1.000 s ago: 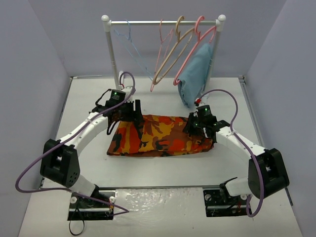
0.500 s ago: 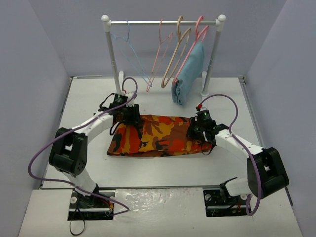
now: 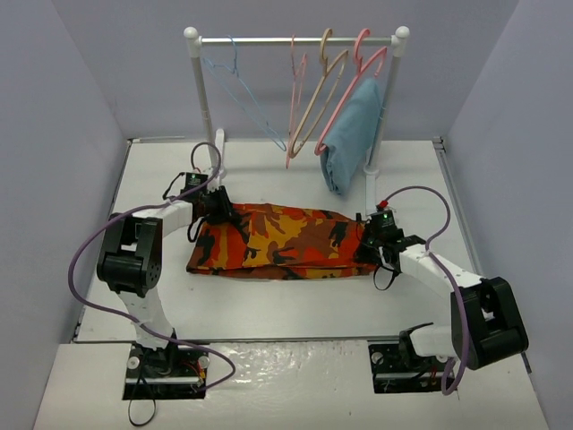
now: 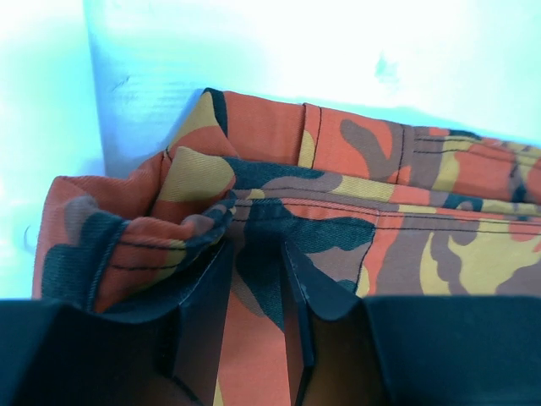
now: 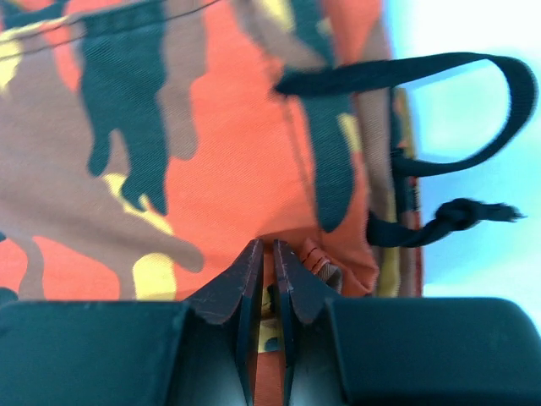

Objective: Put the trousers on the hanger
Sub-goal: Fold the trousers, then grab a hanger with the left arm, then place trousers on hanger

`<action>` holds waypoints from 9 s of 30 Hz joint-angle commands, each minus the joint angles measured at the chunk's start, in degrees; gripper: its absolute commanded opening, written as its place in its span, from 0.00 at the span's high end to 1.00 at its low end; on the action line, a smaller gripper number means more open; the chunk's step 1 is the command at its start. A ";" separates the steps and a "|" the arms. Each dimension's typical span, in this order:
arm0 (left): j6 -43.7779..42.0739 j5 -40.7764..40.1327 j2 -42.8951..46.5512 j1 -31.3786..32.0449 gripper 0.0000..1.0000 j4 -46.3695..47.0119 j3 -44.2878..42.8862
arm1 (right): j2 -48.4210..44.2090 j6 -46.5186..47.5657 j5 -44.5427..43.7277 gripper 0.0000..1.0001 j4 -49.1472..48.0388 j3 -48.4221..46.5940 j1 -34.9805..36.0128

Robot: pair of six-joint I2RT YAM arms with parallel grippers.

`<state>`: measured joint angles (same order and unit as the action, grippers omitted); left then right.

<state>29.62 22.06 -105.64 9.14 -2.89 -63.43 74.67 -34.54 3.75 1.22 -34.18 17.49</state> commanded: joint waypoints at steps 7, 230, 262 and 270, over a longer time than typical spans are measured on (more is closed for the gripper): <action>2.36 -0.70 1.75 -3.42 0.63 2.02 0.35 | 1.46 2.12 2.68 0.88 3.31 -1.62 -3.95; -10.03 -26.21 66.95 2.82 1.00 -16.13 21.82 | 15.45 3.86 -2.60 0.27 12.14 -36.68 25.11; -14.06 -19.43 71.81 3.69 1.00 -6.78 28.71 | 53.14 1.59 -12.98 0.97 20.85 -59.69 38.14; -11.34 -13.75 68.81 5.90 1.00 1.73 30.45 | 38.21 6.82 1.42 1.00 10.05 -52.55 33.46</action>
<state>16.84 4.34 -34.39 13.61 -11.18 -32.04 122.19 -31.12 -0.63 11.64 -89.30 53.60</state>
